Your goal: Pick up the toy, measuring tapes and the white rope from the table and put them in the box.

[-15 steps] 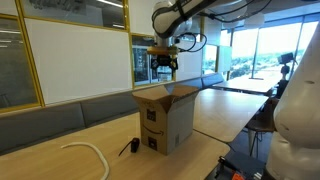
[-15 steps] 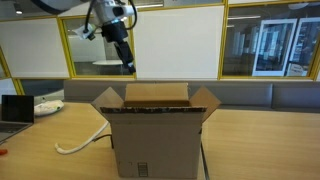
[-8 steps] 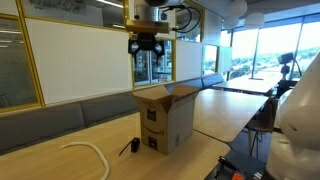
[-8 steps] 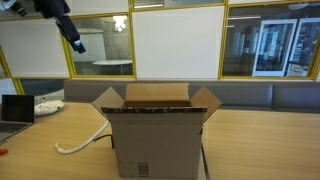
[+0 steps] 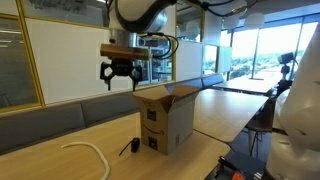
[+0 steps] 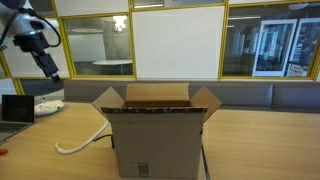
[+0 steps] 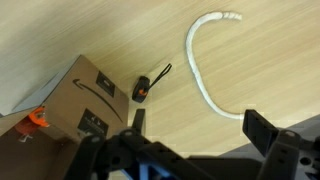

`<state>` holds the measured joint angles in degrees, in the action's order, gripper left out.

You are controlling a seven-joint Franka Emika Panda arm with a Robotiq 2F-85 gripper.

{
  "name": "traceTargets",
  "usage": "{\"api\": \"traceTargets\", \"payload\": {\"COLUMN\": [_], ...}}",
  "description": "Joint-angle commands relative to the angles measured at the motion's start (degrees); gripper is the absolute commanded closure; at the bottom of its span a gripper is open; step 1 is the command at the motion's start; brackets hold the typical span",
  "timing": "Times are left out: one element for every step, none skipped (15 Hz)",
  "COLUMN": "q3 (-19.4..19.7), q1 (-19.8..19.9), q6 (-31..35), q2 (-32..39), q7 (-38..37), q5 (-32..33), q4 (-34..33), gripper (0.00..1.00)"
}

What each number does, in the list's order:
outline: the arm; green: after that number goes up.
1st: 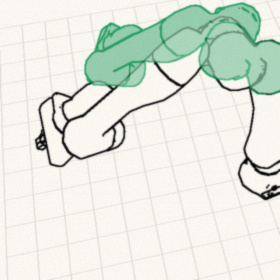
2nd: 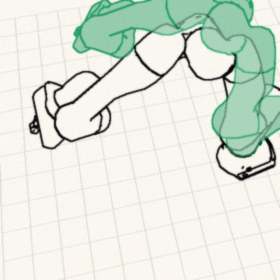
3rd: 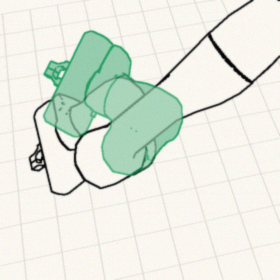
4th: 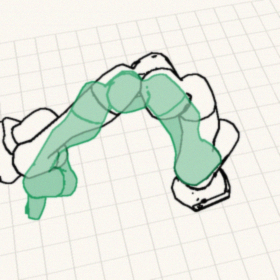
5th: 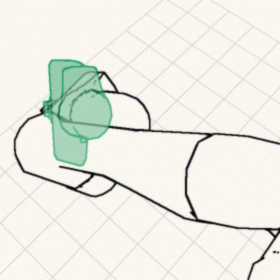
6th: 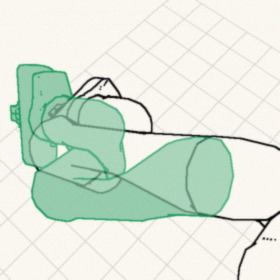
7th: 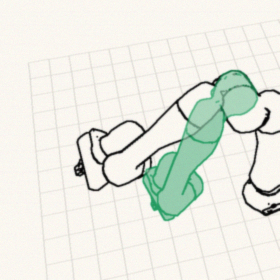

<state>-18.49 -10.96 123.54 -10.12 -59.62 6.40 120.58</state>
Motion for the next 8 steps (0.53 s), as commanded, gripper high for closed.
{"api": "traceTargets", "payload": {"q3": [1.6, 2.2, 3.1, 4.1, 5.0, 6.1, 7.1, 8.1], "q1": [-0.2, 0.2, 0.3, 0.6, 0.7, 1.0, 1.3, 1.7], "q6": [5.8, 6.4, 7.1, 7.8, 8.2, 8.7, 9.1, 10.2], "q2": [7.7, 9.7, 12.0, 14.5, 16.2, 18.2, 20.2, 22.4], "q7": [3.8, 3.0, 3.7, 4.5, 4.7, 5.0, 5.5, 6.1], "q5": [-3.4, -3.1, -4.1, -5.0, -5.6, -6.3, -7.5, -9.2], "q4": [-1.0, -1.0, -1.4, -1.9, -2.2, -2.6, -3.1, -3.6], "gripper": [0.00, 0.00, 0.00, 0.00, 0.00, 0.00, 0.00, 0.00]}}
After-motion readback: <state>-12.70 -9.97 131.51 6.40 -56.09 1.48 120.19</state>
